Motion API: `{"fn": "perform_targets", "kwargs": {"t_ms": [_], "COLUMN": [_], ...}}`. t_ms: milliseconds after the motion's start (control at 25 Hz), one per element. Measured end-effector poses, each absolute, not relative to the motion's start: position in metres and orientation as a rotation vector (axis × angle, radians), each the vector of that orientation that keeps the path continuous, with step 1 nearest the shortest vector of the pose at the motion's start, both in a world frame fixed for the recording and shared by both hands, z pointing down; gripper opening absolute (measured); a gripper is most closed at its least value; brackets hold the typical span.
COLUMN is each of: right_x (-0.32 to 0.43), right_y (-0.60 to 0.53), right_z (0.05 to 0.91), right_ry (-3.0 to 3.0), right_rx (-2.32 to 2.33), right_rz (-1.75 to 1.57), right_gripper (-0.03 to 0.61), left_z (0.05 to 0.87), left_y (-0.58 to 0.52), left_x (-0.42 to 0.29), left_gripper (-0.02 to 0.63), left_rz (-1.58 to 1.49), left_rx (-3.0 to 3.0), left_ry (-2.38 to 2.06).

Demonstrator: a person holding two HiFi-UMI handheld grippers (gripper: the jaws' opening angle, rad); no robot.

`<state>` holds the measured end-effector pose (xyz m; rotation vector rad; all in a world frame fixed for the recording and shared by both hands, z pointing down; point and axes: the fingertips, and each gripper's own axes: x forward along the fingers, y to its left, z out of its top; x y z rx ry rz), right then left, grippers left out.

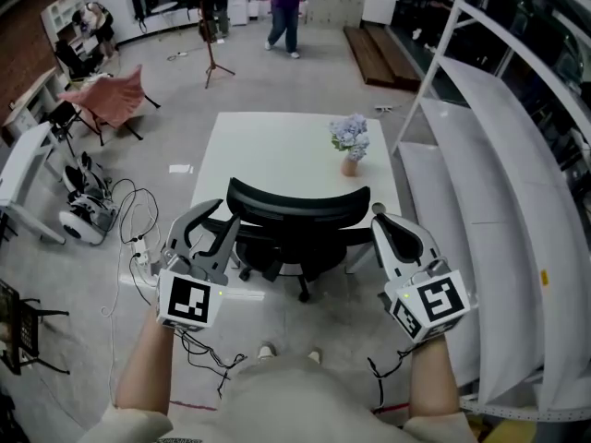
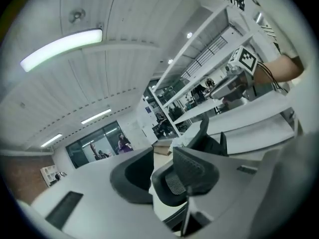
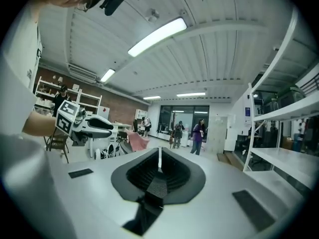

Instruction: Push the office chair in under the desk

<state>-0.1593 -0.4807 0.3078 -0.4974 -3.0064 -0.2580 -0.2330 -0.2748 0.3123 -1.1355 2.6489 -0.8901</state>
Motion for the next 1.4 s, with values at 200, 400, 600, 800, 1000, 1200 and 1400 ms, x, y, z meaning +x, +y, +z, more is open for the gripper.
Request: {"fn": "perform_targets", "kwargs": {"t_ms": [200,400,600,800,1000,1200,1400], "right_x": [-0.14,-0.124,-0.116,-0.113,-0.116,-0.119,-0.118], "right_y": [-0.471,-0.463,-0.459,-0.458,-0.458,-0.462,-0.459], "right_z": [0.278,0.272,0.277,0.297,0.33,0.361,0.373], "right_ry": [-3.094,-3.116,-3.123,-3.095,-3.023,-2.964,-2.937], "right_rx": [-0.473,-0.481,-0.452,-0.42,-0.415,-0.368,-0.375], "right_rz": [-0.25,-0.235,-0.203,-0.166,-0.153,-0.108,-0.065], "right_gripper": [0.014,0.006,0.006,0.006,0.006,0.006,0.006], "left_z": [0.281,0.273,0.283,0.303,0.325,0.357,0.367], "left_y": [-0.279,-0.278,-0.27,-0.27,-0.263,-0.258,-0.255], "left_x": [-0.205,-0.187,-0.186,-0.184,-0.186,-0.188,-0.183], "left_gripper": [0.078,0.069,0.028,0.009,0.009,0.008,0.008], "left_rz": [-0.794,-0.781,-0.663,-0.528,-0.53,-0.539,-0.513], "left_rx": [-1.131,-1.147,-1.126,-1.164,-1.156,-1.2,-1.23], "left_ry": [2.588,2.565,2.667,2.759,2.794,2.841,2.871]}}
